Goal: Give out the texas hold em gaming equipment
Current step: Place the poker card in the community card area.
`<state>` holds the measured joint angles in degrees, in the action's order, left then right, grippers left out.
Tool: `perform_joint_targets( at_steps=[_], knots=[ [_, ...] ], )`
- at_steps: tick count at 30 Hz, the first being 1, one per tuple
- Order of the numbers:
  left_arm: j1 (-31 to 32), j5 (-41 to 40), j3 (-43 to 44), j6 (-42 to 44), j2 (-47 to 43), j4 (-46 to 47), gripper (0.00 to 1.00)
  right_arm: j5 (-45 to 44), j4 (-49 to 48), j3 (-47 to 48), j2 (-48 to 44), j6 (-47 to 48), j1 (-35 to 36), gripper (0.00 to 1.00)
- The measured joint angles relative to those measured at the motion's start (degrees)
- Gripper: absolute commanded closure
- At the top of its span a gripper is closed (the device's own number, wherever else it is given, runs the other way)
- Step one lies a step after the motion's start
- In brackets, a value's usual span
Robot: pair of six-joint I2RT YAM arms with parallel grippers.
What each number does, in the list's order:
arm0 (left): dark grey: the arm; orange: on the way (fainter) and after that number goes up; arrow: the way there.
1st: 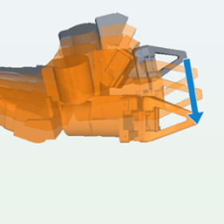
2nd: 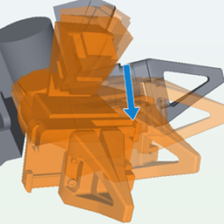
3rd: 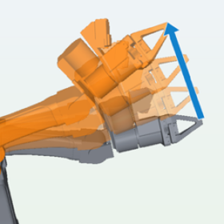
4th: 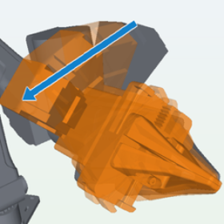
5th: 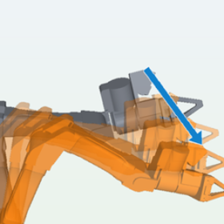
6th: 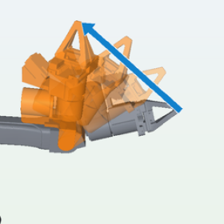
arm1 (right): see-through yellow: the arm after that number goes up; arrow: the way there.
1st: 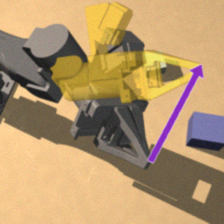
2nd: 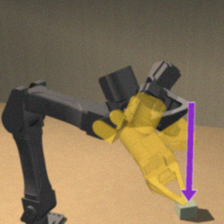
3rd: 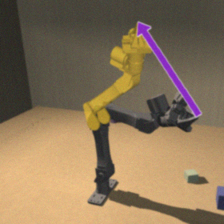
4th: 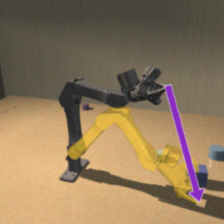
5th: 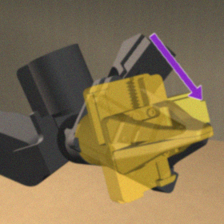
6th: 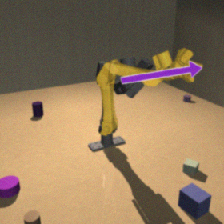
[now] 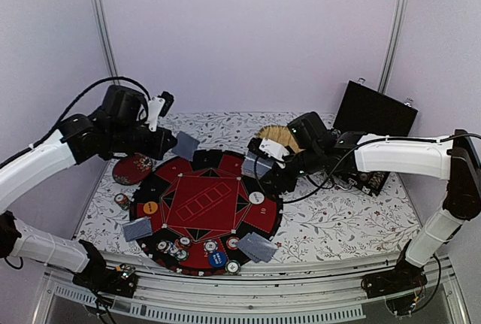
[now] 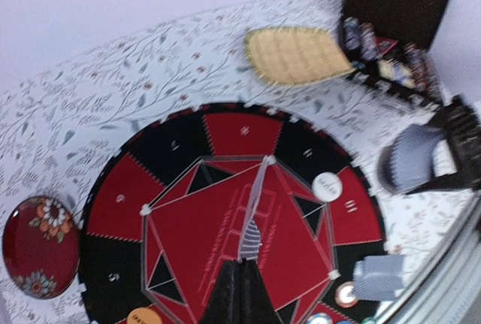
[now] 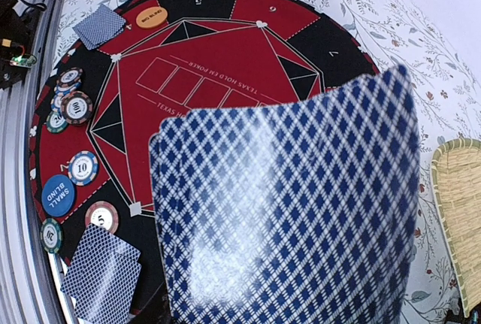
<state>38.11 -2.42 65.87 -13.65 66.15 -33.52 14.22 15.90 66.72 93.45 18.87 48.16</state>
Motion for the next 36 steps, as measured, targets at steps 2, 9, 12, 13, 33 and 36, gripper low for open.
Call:
perform_joint_targets(
  at_steps=[2, 9, 12, 13, 33, 36],
  knots=[
    [0.0, -4.4, -1.1, 0.8, 3.1, -2.1, 1.00, 0.0, 0.0, 0.0, -0.3, 0.0, -0.1, 0.57],
    [3.1, -18.7, -4.4, 1.6, 18.4, -7.9, 1.00, 0.0, -0.1, -0.8, -2.4, 0.0, -0.1, 0.57],
    [7.5, -21.8, -4.5, 1.6, 21.6, -8.8, 1.00, 0.0, -0.1, -0.8, -2.6, 0.0, -0.1, 0.57],
    [9.1, -22.2, -4.6, 1.6, 22.4, -8.9, 1.00, 0.0, -0.1, -0.8, -2.6, 0.0, -0.1, 0.57],
    [20.1, -21.4, -10.5, 4.9, 31.0, -7.8, 1.00, 0.1, 0.0, -0.8, -2.6, 0.1, -0.1, 0.57],
    [20.1, -19.9, -10.5, 5.3, 31.4, -7.8, 1.00, 0.1, 0.0, -0.8, -2.6, 0.1, -0.1, 0.57]
  ],
)
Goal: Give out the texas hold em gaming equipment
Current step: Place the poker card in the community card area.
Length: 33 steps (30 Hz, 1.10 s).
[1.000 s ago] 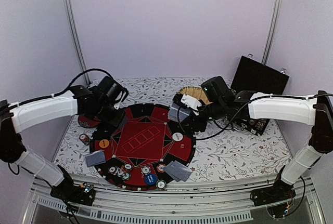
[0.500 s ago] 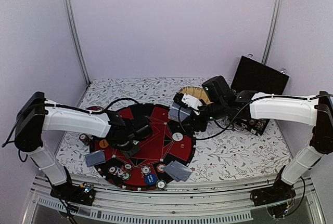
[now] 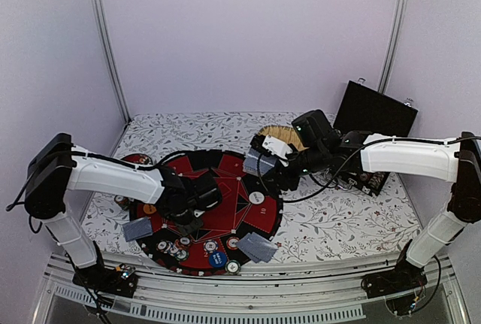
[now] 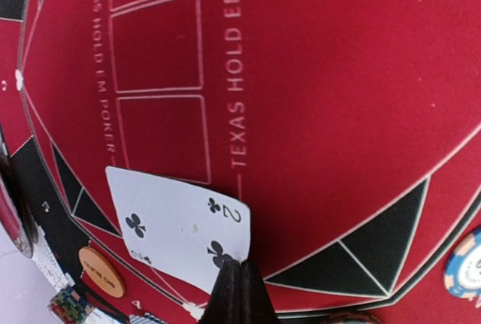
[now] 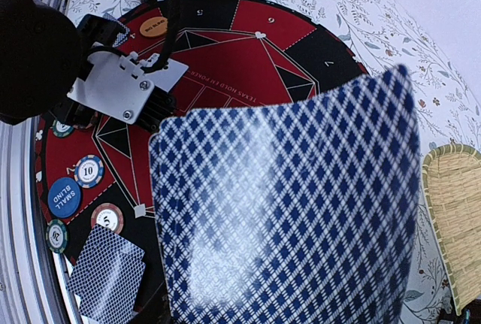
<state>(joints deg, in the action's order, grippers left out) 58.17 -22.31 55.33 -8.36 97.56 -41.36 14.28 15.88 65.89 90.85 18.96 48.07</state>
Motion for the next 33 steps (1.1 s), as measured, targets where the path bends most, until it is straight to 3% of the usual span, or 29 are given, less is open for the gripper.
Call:
perform_joint_targets(
  at_steps=[13, 21, 33],
  knots=[
    [0.0, 5.0, 5.6, -3.3, 2.0, -6.8, 1.00, 0.0, 0.4, 0.0, -0.1, 0.2, 0.0, 0.57],
    [0.0, 5.0, 10.5, -6.7, 5.7, -13.0, 1.00, 0.0, 0.5, 0.0, -0.8, 0.4, 0.0, 0.57],
    [-0.5, 3.3, 11.0, -8.4, 7.1, -16.3, 1.00, 0.0, 0.8, 0.0, -1.5, 0.6, 0.0, 0.56]
  ],
)
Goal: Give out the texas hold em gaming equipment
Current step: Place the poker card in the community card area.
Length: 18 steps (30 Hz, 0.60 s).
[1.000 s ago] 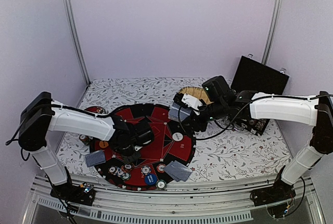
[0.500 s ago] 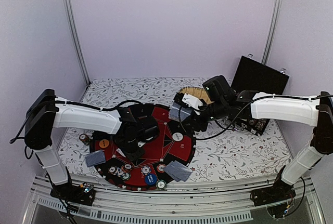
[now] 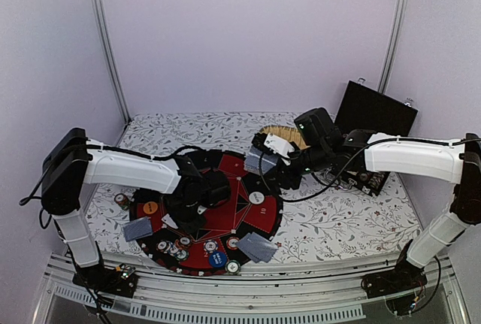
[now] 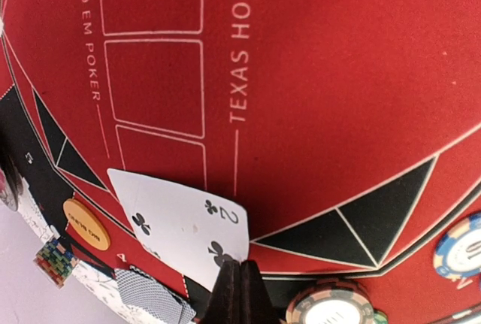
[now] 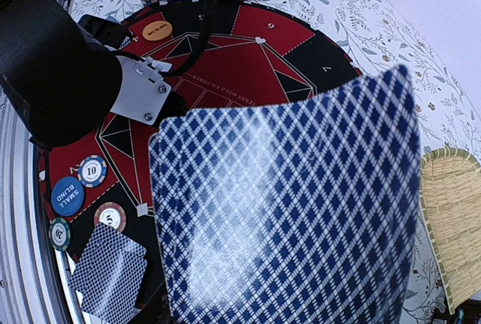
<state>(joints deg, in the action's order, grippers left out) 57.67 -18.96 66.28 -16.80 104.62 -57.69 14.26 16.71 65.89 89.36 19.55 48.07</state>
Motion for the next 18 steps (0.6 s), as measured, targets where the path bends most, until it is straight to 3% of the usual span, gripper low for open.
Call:
perform_joint_targets(
  at_steps=[2, 6, 9, 16, 18],
  knots=[
    [0.0, 0.0, 0.0, 0.2, 0.0, 0.0, 0.96, 0.0, 0.0, 0.0, 0.0, 0.0, 0.0, 0.56],
    [0.0, 0.5, 0.1, 0.8, 0.2, -0.1, 0.73, 0.0, 0.0, 0.0, -0.1, 0.0, 0.0, 0.56],
    [0.0, 1.7, 0.9, 0.5, 0.4, -0.7, 0.62, 0.0, 0.0, 0.0, -0.1, 0.0, 0.0, 0.56],
    [0.1, 3.7, 2.8, 0.2, 0.0, -2.8, 0.60, 0.0, 0.0, 0.0, -0.1, 0.0, 0.0, 0.56],
    [0.2, 3.8, 3.2, 0.3, -1.2, -3.1, 0.55, 0.0, 0.0, 0.0, -0.1, 0.0, 0.0, 0.56]
  ],
)
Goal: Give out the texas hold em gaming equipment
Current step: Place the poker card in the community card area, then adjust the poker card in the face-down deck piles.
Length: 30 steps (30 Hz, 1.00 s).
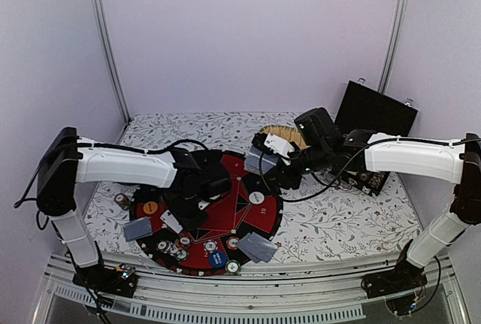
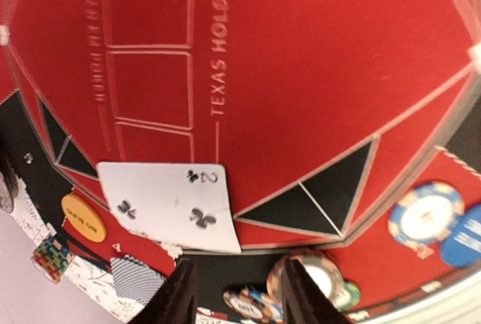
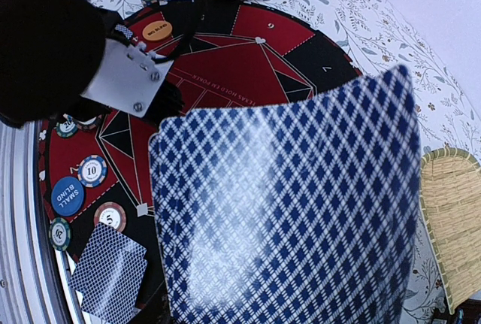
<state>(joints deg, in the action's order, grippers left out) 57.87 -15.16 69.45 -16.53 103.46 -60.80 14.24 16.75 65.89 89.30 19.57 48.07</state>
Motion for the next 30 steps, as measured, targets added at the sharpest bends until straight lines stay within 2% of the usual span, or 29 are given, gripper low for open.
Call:
perform_joint_targets(
  at_steps=[4, 6, 10, 12, 18, 20, 23, 30],
  knots=[
    [-0.2, 0.9, 0.7, 0.6, -6.5, 0.6, 0.42, 0.0, 0.1, 0.0, 0.0, 0.0, 0.0, 0.56],
    [-0.5, 2.3, 1.1, 0.8, -10.7, 2.6, 0.30, 0.0, 0.2, 0.0, 0.0, 0.0, 0.0, 0.56],
    [-3.2, 7.9, 1.0, 1.2, -20.0, 11.2, 0.08, 0.3, 0.5, 0.0, 0.0, 0.0, 0.0, 0.56],
    [-5.2, 12.0, -0.8, 0.5, -24.2, 19.0, 0.03, 1.1, 0.6, 0.1, 0.0, -0.1, 0.0, 0.56],
    [-13.0, 27.9, -15.1, -8.4, -33.6, 50.2, 0.03, 2.0, 0.5, 0.3, 0.0, -0.3, 1.3, 0.56],
    [-14.3, 30.1, -17.0, -10.5, -33.2, 55.9, 0.03, 2.3, 0.5, 0.6, 0.0, -0.3, 1.9, 0.56],
    [-14.6, 33.1, -16.7, -12.1, -30.1, 61.0, 0.02, 2.6, 0.3, 1.3, 0.3, -0.5, 2.6, 0.56],
    [-14.2, 38.2, -15.0, -12.3, -23.6, 63.7, 0.03, 3.1, -0.1, 2.5, 2.0, -0.6, 3.5, 0.56]
  ],
)
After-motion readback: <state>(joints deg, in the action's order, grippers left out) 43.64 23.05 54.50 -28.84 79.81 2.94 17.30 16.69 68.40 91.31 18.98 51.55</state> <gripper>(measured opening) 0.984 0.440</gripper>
